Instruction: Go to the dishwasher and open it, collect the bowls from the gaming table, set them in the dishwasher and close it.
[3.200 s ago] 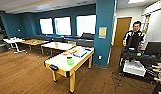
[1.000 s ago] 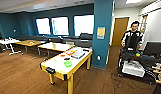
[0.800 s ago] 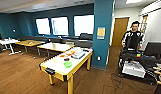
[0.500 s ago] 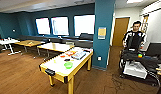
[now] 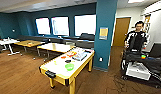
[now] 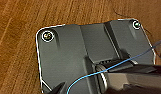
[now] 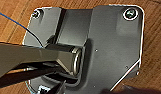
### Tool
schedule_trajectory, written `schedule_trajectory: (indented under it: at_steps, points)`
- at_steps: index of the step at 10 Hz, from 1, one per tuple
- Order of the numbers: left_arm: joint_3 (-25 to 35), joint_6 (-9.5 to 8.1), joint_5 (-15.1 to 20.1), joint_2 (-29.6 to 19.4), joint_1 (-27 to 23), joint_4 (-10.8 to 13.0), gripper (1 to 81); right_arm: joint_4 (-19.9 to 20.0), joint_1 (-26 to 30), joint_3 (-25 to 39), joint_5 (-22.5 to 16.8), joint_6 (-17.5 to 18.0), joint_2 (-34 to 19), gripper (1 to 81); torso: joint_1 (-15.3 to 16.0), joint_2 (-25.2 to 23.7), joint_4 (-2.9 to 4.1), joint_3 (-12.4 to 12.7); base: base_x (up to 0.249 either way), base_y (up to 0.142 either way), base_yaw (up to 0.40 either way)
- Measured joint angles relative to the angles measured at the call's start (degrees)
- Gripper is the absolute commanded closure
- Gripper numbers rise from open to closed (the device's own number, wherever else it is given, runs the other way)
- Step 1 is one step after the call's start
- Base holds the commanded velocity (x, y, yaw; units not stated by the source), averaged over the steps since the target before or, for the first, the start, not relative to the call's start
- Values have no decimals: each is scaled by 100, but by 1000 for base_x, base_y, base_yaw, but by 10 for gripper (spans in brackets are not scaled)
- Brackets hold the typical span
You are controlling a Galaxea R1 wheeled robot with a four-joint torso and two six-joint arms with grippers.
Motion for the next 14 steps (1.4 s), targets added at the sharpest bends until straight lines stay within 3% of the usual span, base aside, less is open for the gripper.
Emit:
schedule_trajectory:
  at_steps: [14]
  points:
    - [0,0,-2,0,-2,0,10,0,2,0,1,0,-2,10,2,0,0,0,117,85,0]
